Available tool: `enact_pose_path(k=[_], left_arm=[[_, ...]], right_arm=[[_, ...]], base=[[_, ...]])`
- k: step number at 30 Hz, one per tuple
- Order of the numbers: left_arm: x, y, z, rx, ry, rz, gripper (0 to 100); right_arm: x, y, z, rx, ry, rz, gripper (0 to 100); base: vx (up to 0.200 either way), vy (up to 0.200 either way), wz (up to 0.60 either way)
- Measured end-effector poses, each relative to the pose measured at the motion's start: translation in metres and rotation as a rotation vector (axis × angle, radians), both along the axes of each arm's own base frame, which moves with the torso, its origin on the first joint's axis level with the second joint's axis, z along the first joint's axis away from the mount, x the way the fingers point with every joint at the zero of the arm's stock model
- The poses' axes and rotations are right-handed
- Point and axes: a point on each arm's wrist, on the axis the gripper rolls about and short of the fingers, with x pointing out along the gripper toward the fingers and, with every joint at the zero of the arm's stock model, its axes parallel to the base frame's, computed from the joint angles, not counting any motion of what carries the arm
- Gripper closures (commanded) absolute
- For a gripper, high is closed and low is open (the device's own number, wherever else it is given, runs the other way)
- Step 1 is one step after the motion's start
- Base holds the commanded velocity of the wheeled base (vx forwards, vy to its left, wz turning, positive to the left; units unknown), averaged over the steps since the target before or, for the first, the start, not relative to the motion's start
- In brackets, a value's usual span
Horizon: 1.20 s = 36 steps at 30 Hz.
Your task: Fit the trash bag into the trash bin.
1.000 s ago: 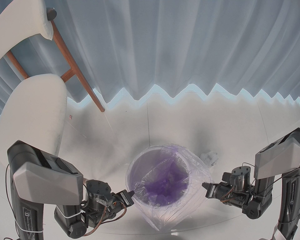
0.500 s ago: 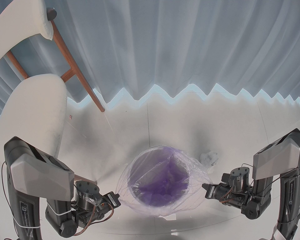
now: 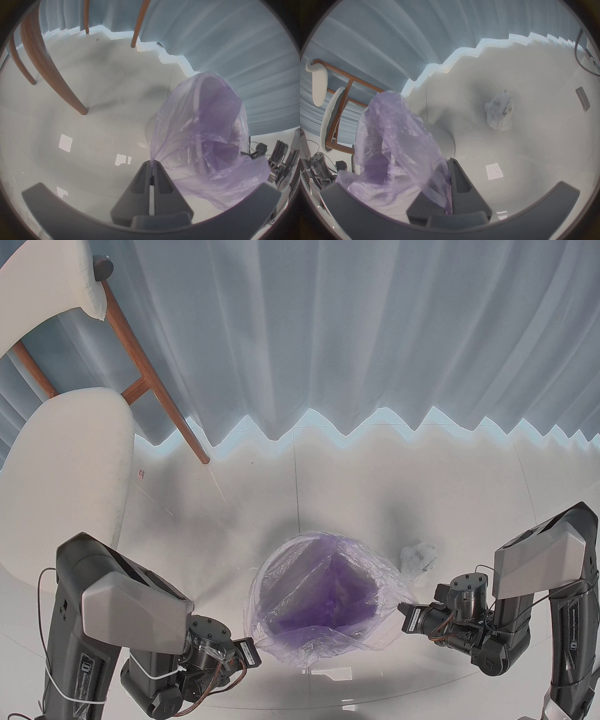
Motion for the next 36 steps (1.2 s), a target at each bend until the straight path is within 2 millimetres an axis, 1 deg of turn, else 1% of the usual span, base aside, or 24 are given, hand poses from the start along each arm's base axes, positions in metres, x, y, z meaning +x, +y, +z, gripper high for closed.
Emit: enact_pose_path(k=[5, 10, 19, 27, 34, 35, 36], left_arm=[[-0.010, -0.002, -0.005, 0.059, 0.015, -0.049, 100], [-0.011, 0.003, -0.009, 0.165, -0.001, -0.113, 100], [0.005, 0.015, -0.011, 0.239, -0.041, -0.120, 100], [0.017, 0.012, -0.006, 0.216, -0.088, -0.112, 100], [0.017, 0.011, -0.005, 0.208, -0.091, -0.109, 100], [0.016, 0.011, -0.005, 0.209, -0.088, -0.110, 100], [0.016, 0.012, -0.005, 0.208, -0.086, -0.109, 100]], right_arm=[[-0.012, 0.000, -0.002, -0.016, 0.039, 0.019, 100], [-0.014, -0.004, -0.006, -0.025, 0.057, 0.013, 100], [0.006, -0.015, -0.010, -0.026, 0.021, -0.041, 100], [0.025, -0.019, -0.003, -0.010, -0.054, -0.064, 100], [0.026, -0.020, -0.003, -0.010, -0.047, -0.069, 100], [0.026, -0.020, -0.003, -0.010, -0.047, -0.069, 0], [0.025, -0.020, -0.003, -0.009, -0.046, -0.070, 0]], base=[[0.000, 0.000, 0.00], [0.000, 0.000, 0.00], [0.000, 0.000, 0.00], [0.000, 0.000, 0.00], [0.000, 0.000, 0.00], [0.000, 0.000, 0.00], [0.000, 0.000, 0.00]])
